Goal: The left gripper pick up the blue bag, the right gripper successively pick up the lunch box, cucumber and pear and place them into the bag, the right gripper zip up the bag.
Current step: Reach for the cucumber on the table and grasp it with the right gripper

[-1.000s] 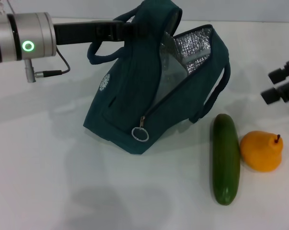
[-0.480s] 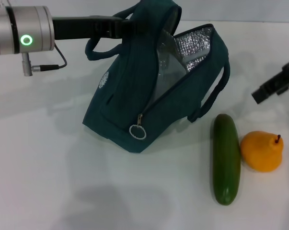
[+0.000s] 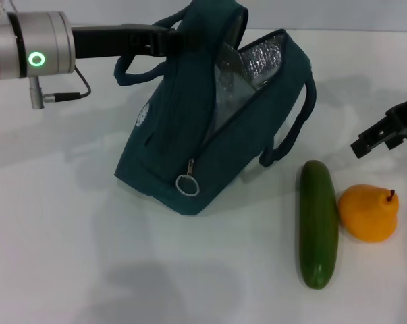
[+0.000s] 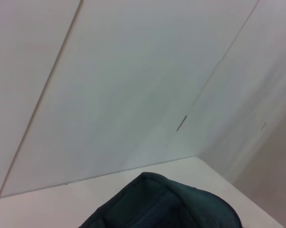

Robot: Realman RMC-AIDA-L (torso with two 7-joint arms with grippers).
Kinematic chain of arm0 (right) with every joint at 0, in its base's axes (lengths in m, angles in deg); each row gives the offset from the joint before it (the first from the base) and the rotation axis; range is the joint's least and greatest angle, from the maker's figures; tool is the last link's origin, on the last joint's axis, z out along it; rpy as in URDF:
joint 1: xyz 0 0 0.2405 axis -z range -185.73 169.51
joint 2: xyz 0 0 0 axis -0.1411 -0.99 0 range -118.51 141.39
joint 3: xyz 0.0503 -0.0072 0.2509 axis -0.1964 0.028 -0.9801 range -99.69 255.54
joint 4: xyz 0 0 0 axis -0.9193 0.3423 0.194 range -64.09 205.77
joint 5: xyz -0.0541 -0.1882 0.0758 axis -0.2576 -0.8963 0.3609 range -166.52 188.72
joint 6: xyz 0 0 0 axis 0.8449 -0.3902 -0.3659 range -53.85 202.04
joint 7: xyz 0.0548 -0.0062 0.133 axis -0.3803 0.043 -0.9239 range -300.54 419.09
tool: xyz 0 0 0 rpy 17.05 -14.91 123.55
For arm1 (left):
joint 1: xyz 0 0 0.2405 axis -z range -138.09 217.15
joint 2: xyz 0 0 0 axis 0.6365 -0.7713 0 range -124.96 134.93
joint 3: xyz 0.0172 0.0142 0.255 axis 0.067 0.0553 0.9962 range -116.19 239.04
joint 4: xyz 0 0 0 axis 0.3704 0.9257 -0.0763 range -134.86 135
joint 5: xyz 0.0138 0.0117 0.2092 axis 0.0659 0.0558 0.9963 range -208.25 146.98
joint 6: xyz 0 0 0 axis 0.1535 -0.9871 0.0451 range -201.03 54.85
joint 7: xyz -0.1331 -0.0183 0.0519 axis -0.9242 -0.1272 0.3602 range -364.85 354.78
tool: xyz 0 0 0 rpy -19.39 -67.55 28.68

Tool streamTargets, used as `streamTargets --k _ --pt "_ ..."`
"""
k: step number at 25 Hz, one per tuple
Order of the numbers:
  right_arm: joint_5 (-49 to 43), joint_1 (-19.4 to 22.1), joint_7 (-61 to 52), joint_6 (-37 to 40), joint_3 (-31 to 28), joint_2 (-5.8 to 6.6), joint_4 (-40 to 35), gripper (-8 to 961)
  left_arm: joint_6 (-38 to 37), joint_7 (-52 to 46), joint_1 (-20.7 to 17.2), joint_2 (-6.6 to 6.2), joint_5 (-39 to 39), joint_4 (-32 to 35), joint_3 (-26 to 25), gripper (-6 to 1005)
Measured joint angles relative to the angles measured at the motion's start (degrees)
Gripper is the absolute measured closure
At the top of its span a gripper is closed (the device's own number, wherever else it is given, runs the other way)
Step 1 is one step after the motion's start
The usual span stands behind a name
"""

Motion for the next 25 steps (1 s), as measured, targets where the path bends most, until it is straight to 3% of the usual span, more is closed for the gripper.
streamTargets --k 5,6,10,18,25 --pt "-0.6 -1.3 0.1 -4.5 4.0 -1.43 3.7 198 0.1 0.3 0.3 0.38 1.1 0.0 0.0 939" --pt "-0.8 -2.1 0.1 -6.0 5.2 -2.18 5.4 198 0.3 0.3 0.3 0.4 1.3 0.0 0.0 939" --pt "-1.5 -2.9 0.1 -8.1 7.0 -2.97 6.7 202 0.4 0.6 0.1 0.35 1.3 0.0 0.0 939" --pt "-0.9 -4.6 0.1 -11.7 8.6 -3.52 12.7 208 0.6 1.8 0.0 0.36 1.3 -0.1 0.0 939" --pt "2.8 -4.4 0.1 -15.2 14.3 -3.69 13.3 214 0.7 2.0 0.2 0.37 1.3 -0.1 0.0 939"
